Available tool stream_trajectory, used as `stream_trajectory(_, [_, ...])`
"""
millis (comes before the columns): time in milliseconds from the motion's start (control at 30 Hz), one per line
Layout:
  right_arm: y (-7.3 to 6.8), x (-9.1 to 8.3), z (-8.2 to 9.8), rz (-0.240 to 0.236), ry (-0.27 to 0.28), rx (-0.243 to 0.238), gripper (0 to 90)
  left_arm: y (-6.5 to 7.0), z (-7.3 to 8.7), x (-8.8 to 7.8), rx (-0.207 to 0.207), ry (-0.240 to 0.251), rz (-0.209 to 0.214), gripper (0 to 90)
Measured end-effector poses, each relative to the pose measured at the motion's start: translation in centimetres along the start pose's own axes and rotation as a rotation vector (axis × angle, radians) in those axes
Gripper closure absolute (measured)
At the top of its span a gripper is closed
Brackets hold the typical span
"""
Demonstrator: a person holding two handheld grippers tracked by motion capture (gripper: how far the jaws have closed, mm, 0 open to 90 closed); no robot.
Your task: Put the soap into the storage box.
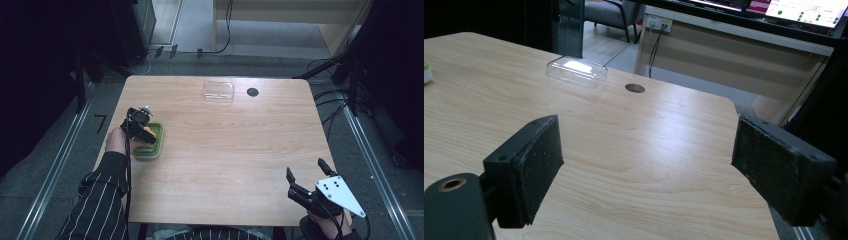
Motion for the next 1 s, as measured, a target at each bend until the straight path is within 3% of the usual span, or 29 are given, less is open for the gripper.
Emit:
stream_trajectory(600, [0.0, -0.01, -0.01, 0.001, 0.001, -0.001, 13.3, -0.06, -0.39, 0.67, -0.008, 0.014, -0.013, 26.9])
stream_trajectory(1000, [0.01, 0.01, -0.01, 0.002, -0.001, -0.005, 13.3, -0.29, -0.43, 0.8, -0.042, 0.022, -0.012, 27.0])
Point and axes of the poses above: each handheld gripper's, and its own axes: x roughly forward along the jaws, z roughly out of its underside, y roughly to its right, the point moved 7 cm from there along x, roughly forward along the jaws, and after that the axes turned 8 degrees about -z, right-handed, at the moved point
